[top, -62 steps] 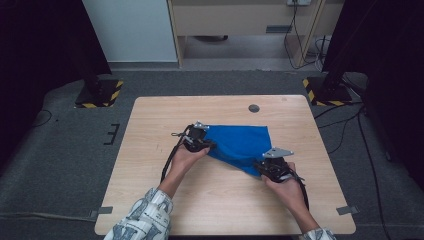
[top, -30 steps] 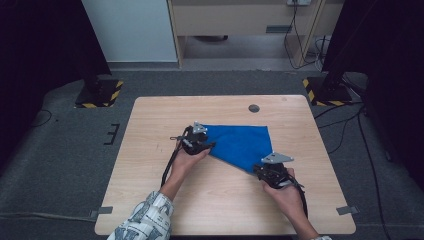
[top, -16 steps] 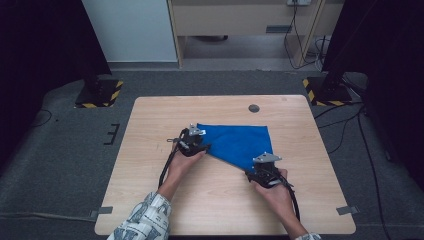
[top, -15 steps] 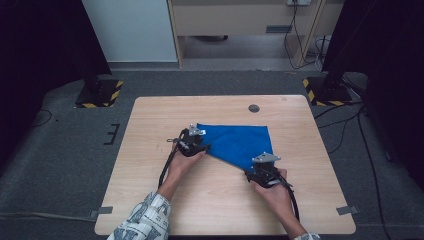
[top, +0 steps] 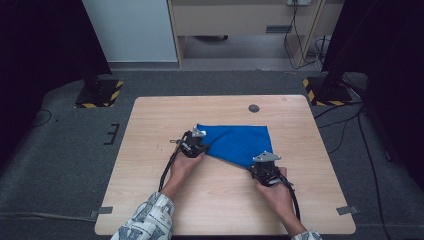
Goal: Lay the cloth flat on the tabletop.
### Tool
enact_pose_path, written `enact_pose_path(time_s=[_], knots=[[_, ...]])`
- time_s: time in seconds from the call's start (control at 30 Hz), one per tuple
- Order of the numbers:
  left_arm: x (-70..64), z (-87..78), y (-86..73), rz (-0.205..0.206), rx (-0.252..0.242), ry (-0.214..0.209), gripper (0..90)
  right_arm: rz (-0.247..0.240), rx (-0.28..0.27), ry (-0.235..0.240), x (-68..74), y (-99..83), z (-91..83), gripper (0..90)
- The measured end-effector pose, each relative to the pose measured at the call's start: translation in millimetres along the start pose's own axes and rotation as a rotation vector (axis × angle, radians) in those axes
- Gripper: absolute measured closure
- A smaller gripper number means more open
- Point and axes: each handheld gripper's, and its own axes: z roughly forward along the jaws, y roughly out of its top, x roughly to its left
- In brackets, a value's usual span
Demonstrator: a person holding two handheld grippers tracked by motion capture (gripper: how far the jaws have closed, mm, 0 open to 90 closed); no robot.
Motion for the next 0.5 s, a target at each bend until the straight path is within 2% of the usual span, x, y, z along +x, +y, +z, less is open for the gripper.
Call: enact_pose_path(time_s=[0.13,0.2,0.27,0.37,0.5], knots=[[2.0,-4.0,1.5,-0.031,-0.044,0.018,88.9,0.011,-0.011,0.017,-4.2,-0.7,-5.8,80.4],[5.6,-7.6,2.3,-0.06,-0.076,0.027,89.0,0.014,-0.015,0.024,-7.8,-1.5,-10.4,82.4],[7.9,-10.6,3.1,-0.069,-0.095,0.04,89.0,0.019,-0.02,0.03,-12.0,-2.2,-15.6,85.4],[9.2,-12.9,3.1,-0.062,-0.095,0.054,89.0,0.024,-0.015,0.038,-19.0,-4.0,-23.0,87.6],[13.7,-17.4,0.9,-0.079,-0.103,0.057,89.0,0.046,-0.022,0.028,-32.3,-6.5,-32.1,88.0]])
